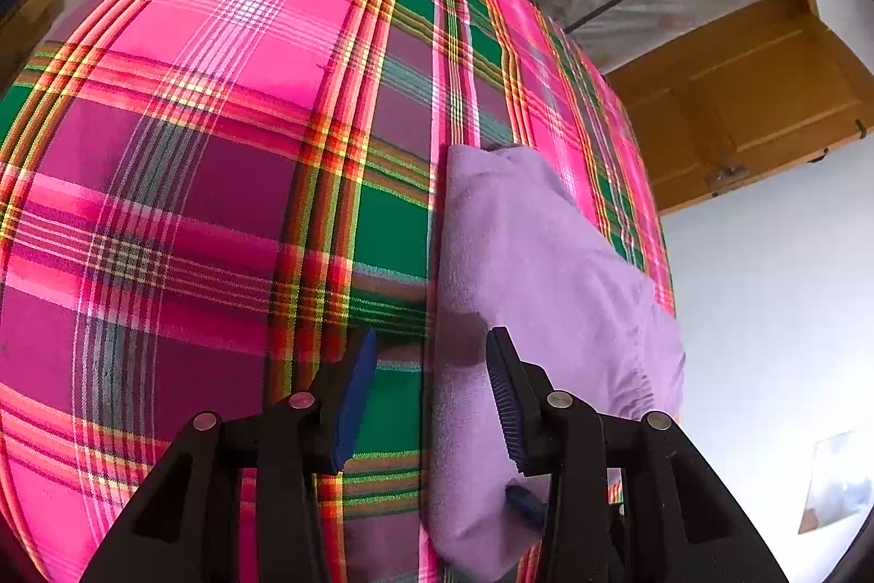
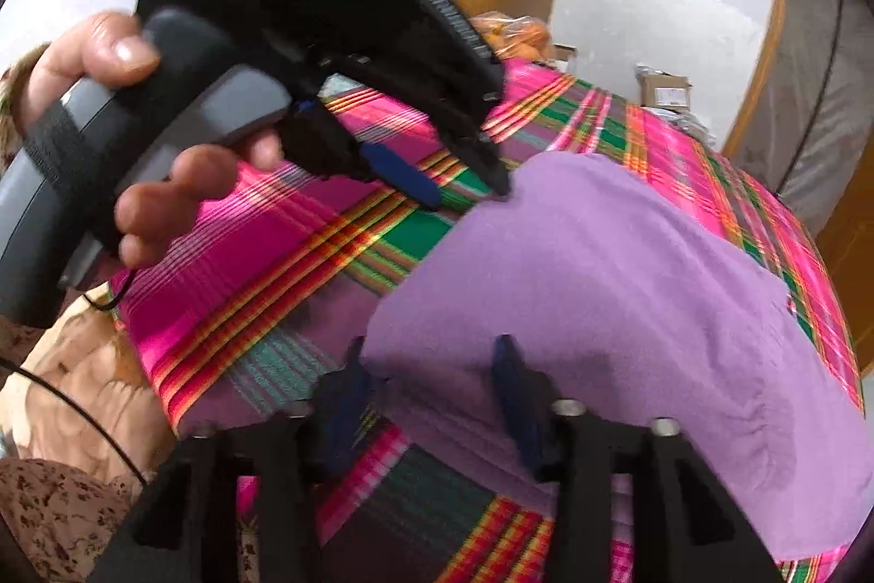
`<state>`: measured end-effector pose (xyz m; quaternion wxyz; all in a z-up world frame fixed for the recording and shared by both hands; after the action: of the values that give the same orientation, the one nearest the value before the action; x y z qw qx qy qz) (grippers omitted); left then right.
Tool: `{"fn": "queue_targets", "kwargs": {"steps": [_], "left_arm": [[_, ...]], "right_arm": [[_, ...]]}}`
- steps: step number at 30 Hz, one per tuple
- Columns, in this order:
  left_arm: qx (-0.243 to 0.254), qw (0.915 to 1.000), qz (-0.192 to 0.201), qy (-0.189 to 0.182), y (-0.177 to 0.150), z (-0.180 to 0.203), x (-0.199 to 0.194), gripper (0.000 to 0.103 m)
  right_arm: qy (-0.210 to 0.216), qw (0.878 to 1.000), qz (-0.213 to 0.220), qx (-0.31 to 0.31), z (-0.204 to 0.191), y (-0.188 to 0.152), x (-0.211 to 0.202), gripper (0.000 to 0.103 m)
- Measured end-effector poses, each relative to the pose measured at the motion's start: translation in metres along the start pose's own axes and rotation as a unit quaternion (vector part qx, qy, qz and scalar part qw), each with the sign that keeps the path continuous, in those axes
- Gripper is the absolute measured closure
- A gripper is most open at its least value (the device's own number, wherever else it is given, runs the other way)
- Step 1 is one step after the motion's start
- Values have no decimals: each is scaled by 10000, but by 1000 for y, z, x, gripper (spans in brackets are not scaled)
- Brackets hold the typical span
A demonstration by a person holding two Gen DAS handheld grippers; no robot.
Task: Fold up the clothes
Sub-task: 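Open the right gripper and release the lilac garment onto the bed, then close the left gripper on the folded lilac garment edge while the right gripper grasps it too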
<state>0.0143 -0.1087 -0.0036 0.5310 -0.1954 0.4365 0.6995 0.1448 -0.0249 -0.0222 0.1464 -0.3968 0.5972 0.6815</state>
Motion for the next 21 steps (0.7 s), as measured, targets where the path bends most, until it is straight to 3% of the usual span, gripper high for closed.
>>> {"fn": "queue_targets", "kwargs": {"steps": [4,8,21], "left_arm": [[-205,9997,-21,-153,-2,-5,0,59],[-279,9992,-6,-284,-1,-4,-1,49],[-322,9961,-250,-787,14,11,27,48]], "right_arm": [[-50,9998,191,40,1,0,-10,85],[-24,9994,346,49,0,0,-18,85],[299,9971,593,369,5,0,-49,86]]}}
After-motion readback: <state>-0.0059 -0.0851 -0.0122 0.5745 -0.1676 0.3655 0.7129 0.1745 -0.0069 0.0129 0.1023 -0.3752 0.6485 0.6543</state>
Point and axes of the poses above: each gripper's, at about its wrist camera, not at the fingertips, and x roughly the way its jaws point, z to its right, y to its top, the point moved 1 cm from there along x, roughly the way its jaws point, and after that the axes turned 14 degrees about x, right-handed, at the moved point
